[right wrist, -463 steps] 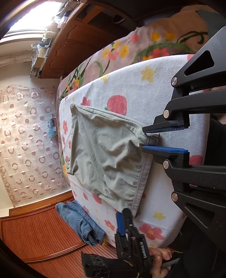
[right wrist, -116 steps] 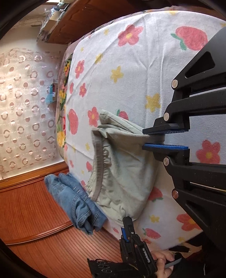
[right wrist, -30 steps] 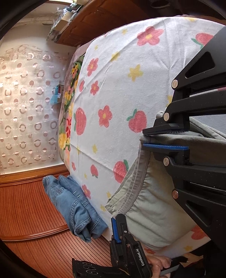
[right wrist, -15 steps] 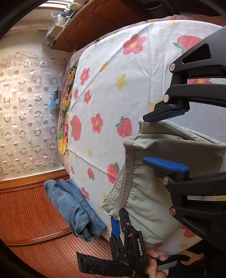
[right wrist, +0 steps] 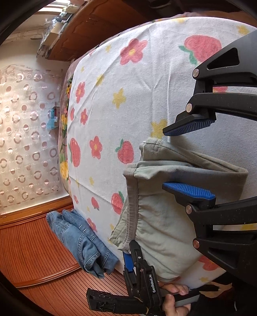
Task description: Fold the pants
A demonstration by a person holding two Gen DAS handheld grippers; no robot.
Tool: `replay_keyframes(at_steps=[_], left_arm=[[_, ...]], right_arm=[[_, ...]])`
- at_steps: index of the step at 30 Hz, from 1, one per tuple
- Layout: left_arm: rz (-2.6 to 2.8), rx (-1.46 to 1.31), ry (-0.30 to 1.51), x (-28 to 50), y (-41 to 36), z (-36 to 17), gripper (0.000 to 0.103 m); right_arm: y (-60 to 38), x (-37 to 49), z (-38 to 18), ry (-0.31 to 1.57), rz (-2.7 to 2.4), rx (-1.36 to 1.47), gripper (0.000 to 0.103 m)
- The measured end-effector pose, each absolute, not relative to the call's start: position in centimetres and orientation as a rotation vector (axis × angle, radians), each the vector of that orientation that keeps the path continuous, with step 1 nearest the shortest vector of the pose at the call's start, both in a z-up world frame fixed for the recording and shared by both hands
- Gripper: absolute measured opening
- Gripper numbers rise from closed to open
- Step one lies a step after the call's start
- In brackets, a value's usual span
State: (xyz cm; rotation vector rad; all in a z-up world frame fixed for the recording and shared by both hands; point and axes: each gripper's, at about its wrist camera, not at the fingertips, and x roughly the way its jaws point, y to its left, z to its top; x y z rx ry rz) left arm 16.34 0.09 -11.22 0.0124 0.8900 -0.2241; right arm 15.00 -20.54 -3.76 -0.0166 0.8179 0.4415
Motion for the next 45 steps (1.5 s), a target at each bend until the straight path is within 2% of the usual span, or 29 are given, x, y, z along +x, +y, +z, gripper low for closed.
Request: replay_keyframes(at_steps=[1, 5, 9, 23, 25, 34, 36, 38, 45], left_arm=[[-0.225, 0.014, 0.89, 16.4, 0.1, -11.2, 0.055], [-0.207, 0.02, 0.894, 16.5, 0.0, -11.4, 0.069], [-0.195, 0.02, 0.897, 16.6, 0.1, -11.4, 0.075], [-0.209, -0.014, 0.891, 16.8, 0.3, -11.4, 0.076], [-0.232, -0.046, 0.89, 16.8, 0.6, -11.3, 0.073], [-0.28, -0.097, 0.891, 16.9, 0.5, -11.2, 0.047], [-0.29, -0.088, 0.881, 16.7, 0.2, -11.0, 0.035], [-0.292, -0.063, 0.86, 16.3, -0.3, -10.6, 0.029], [-0.311, -0.046, 0.797, 15.0, -0.8, -8.4, 0.022]], right_arm=[[-20.4, 15.1, -3.8, 0.821, 0.447, -0.014, 0.05], [-19.8, 15.7, -3.8, 0.827, 0.474, -0.011, 0.049], [-19.3, 16.2, -4.0, 0.817, 0.476, -0.024, 0.049], [-18.5, 15.4, -4.4, 0.784, 0.451, -0.082, 0.049], [-18.6, 15.4, -4.4, 0.783, 0.451, -0.081, 0.049], [-18.7, 15.5, -4.4, 0.783, 0.452, -0.077, 0.049], [-18.7, 15.5, -4.3, 0.783, 0.453, -0.076, 0.049], [-18.7, 15.5, -4.3, 0.785, 0.451, -0.074, 0.049], [-18.9, 15.5, -4.3, 0.786, 0.456, -0.059, 0.049]])
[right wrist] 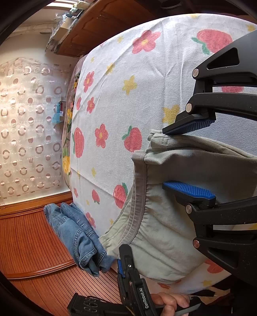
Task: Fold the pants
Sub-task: 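Lift the waistband with the left gripper while the right gripper grasps the shorts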
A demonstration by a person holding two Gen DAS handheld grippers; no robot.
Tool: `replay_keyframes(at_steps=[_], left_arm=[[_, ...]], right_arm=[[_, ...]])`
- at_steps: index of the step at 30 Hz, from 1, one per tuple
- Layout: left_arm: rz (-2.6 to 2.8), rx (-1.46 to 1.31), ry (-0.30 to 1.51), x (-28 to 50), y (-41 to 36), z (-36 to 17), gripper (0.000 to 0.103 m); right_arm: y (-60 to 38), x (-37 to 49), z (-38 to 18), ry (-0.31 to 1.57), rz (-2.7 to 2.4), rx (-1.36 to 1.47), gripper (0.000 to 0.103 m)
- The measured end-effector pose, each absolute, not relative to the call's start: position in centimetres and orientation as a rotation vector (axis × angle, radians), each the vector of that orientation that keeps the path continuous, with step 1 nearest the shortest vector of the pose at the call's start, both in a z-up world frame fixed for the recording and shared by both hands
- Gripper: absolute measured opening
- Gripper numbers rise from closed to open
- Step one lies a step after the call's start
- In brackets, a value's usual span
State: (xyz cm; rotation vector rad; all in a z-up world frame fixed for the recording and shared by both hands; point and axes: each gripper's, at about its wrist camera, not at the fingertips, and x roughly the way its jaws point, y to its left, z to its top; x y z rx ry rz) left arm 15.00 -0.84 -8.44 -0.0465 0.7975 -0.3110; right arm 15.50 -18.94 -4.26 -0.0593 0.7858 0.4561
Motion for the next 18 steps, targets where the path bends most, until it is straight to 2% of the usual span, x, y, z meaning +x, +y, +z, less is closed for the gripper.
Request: replay_keyframes(at_steps=[5, 8, 12, 16, 18], left_arm=[[-0.331, -0.029, 0.758, 13.7, -1.5, -7.1, 0.022], [-0.34, -0.015, 0.742, 13.3, -2.1, -6.7, 0.022], [-0.346, -0.001, 0.733, 13.0, -2.6, -6.5, 0.022], [-0.346, 0.006, 0.727, 12.8, -2.8, -6.4, 0.021], [-0.344, 0.001, 0.724, 12.6, -2.8, -6.2, 0.018]], right_arm=[[-19.1, 15.6, -4.3, 0.786, 0.459, -0.041, 0.048], [-19.3, 15.6, -4.3, 0.786, 0.453, -0.029, 0.04], [-19.3, 15.7, -4.4, 0.788, 0.455, -0.02, 0.02], [-19.1, 15.7, -4.4, 0.784, 0.445, -0.021, 0.013], [-19.1, 15.6, -4.3, 0.78, 0.445, -0.019, 0.011]])
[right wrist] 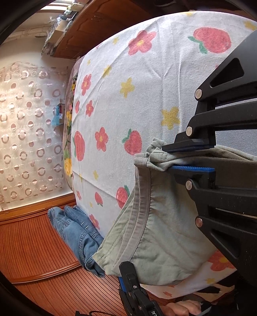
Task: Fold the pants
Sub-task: 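Lift the waistband with the left gripper while the right gripper grasps the shorts, then carry the lifted grey-green shorts with both grippers toward the denim pile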
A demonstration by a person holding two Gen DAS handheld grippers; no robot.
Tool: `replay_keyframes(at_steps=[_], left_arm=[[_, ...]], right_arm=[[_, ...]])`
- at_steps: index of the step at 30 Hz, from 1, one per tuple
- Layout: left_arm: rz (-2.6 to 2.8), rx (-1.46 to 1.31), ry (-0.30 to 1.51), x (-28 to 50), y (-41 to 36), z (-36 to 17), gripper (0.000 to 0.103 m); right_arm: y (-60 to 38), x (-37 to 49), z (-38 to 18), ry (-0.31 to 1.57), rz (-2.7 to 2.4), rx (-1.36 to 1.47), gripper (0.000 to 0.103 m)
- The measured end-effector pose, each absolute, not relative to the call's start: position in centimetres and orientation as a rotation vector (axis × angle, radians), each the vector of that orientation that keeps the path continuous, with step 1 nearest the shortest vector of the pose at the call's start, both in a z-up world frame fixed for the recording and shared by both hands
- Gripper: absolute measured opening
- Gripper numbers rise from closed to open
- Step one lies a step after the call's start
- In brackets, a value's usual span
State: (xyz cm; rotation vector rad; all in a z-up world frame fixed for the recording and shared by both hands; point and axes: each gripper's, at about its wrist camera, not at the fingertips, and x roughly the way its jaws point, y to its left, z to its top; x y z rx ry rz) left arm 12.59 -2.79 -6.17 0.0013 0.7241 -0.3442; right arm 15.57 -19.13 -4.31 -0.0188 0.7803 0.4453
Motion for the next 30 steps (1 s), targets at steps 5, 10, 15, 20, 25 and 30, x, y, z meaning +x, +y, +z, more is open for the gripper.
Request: replay_keyframes(at_steps=[5, 10, 15, 20, 25, 30], left_arm=[[-0.354, 0.013, 0.684, 11.5, -3.3, -4.6, 0.018], [-0.358, 0.027, 0.646, 10.5, -3.6, -3.0, 0.018], [-0.358, 0.033, 0.595, 9.7, -3.7, -1.1, 0.018], [-0.35, 0.038, 0.545, 9.2, -3.3, 0.8, 0.018], [-0.338, 0.036, 0.507, 9.2, -2.5, 2.7, 0.018], [-0.329, 0.04, 0.468, 9.2, -2.0, 4.5, 0.018]], right_arm=[[-19.5, 14.9, -3.6, 0.743, 0.45, 0.004, 0.009], [-20.0, 13.7, -2.3, 0.678, 0.473, 0.04, 0.009], [-20.5, 12.3, 0.1, 0.6, 0.488, 0.025, 0.009], [-21.0, 10.9, 2.4, 0.531, 0.49, 0.01, 0.009], [-21.1, 9.6, 4.4, 0.473, 0.491, -0.026, 0.009], [-21.2, 8.7, 6.1, 0.425, 0.493, -0.049, 0.009]])
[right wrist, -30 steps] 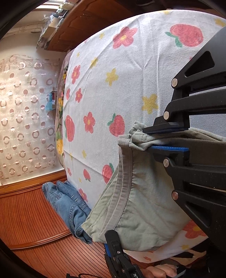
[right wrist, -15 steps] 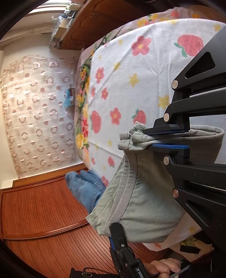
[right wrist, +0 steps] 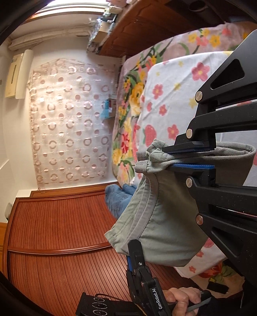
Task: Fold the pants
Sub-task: 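Carry the lifted grey-green shorts with both grippers toward the denim pile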
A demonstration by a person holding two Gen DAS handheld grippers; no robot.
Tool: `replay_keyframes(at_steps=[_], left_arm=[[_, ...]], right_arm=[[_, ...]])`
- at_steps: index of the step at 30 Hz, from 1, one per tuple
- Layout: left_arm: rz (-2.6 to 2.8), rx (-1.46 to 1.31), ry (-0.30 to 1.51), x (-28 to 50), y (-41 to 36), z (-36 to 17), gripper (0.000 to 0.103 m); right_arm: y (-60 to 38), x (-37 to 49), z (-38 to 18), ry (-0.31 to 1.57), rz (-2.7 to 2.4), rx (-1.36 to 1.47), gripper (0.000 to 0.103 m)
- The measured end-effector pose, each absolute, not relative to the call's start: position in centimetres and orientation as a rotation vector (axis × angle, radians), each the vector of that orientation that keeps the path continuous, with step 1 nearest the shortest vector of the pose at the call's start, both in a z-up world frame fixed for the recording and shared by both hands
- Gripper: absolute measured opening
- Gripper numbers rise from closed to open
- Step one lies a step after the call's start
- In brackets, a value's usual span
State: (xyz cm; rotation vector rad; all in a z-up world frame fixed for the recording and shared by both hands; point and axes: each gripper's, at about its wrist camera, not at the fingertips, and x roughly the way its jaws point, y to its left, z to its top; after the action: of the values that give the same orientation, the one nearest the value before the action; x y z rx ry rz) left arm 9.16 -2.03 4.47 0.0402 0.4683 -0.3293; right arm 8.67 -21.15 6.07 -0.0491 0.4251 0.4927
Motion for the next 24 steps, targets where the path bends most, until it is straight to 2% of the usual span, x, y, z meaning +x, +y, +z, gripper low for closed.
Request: replay_keyframes(at_steps=[8, 24], left_arm=[[-0.311, 0.049, 0.439, 9.8, -1.3, 5.6, 0.018], [-0.253, 0.012, 0.52, 14.6, 1.3, 2.0, 0.018]], right_arm=[[-20.8, 9.0, 6.3, 0.393, 0.504, -0.063, 0.009], [-18.1, 16.8, 5.6, 0.448, 0.572, -0.122, 0.009]])
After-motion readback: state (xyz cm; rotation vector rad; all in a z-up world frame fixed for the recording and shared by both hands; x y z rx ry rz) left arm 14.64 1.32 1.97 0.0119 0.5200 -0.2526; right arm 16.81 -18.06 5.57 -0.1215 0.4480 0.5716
